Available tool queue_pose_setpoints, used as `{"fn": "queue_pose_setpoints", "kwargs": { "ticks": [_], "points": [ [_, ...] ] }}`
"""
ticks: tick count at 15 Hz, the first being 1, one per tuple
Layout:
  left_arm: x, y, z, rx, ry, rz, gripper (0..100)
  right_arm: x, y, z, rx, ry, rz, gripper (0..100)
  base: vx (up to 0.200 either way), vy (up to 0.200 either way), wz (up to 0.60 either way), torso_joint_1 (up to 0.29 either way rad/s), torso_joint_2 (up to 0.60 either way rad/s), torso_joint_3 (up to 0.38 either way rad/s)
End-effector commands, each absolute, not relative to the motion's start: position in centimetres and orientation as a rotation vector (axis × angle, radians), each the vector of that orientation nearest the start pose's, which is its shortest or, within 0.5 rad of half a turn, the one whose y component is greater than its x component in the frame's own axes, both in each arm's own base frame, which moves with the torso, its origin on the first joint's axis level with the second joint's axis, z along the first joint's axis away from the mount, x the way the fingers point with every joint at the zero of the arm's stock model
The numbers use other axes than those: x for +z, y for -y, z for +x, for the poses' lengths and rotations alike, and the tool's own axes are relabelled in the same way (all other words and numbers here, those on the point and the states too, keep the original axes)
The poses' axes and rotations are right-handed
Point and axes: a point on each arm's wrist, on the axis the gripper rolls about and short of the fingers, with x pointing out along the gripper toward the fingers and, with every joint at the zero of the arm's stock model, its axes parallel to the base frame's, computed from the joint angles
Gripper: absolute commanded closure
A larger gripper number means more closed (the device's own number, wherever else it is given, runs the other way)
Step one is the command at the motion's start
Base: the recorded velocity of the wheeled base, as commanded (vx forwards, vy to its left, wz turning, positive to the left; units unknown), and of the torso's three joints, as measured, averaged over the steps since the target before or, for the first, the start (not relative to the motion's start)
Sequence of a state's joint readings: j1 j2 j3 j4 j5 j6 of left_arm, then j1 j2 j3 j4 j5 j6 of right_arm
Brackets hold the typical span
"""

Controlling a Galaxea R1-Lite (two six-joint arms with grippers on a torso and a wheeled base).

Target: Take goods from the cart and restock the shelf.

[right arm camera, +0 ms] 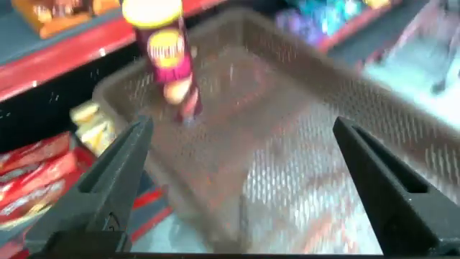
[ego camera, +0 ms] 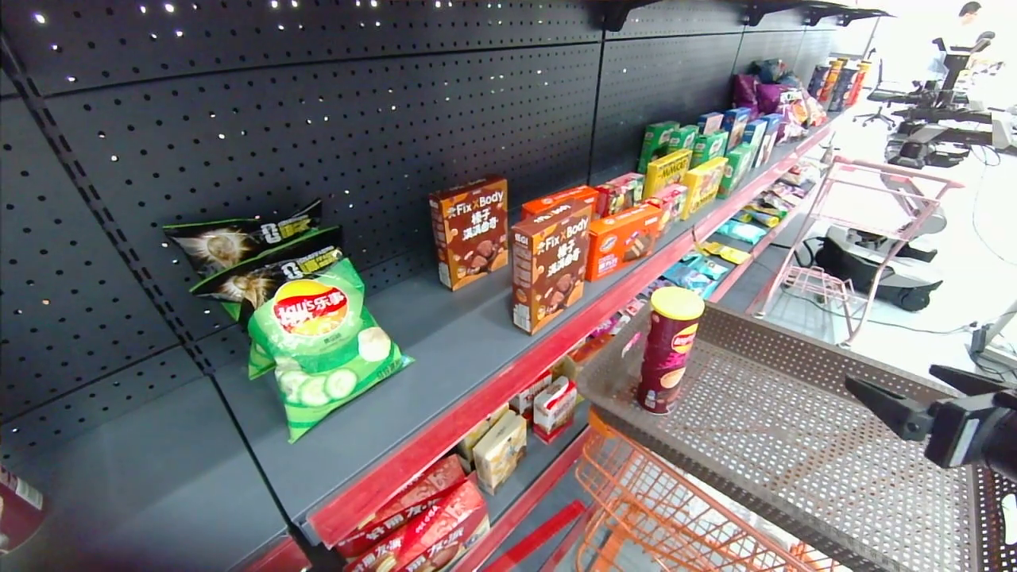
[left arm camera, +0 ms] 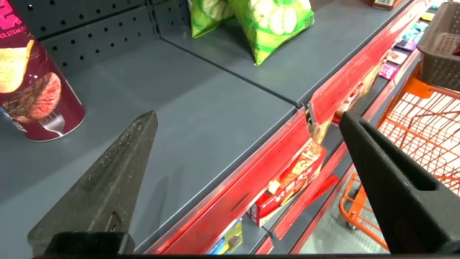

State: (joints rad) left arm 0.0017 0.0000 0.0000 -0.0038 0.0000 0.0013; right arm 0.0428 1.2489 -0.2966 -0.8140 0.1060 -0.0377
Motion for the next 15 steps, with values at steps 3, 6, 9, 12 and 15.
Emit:
{"fn": "queue_pose_setpoints", "kwargs": {
  "ticks": [3,6,9,12,15],
  "points": [
    [7.6,0.0,-2.3,0.000,0.005,0.002,0,14.0,-1.8,20.3,0.324,-0.239,-0.044,0,0.000,0.000,0.00,0.000,0.00,0.000],
    [7.6,0.0,-2.3,0.002,0.005,0.002,0,13.8,-2.2,24.4,0.337,-0.139,-0.049,0,0.000,0.000,0.00,0.000,0.00,0.000],
    [7.6,0.0,-2.3,0.002,0.005,0.002,0,13.3,-2.8,25.4,0.359,-0.121,-0.051,0,0.000,0.000,0.00,0.000,0.00,0.000],
    [7.6,0.0,-2.3,0.002,0.005,0.002,0,13.6,-3.8,28.2,0.385,-0.087,-0.033,0,0.000,0.000,0.00,0.000,0.00,0.000],
    [7.6,0.0,-2.3,0.002,0.005,0.002,0,13.2,-5.7,29.6,0.492,-0.076,-0.034,0,0.000,0.000,0.00,0.000,0.00,0.000]
  ]
}}
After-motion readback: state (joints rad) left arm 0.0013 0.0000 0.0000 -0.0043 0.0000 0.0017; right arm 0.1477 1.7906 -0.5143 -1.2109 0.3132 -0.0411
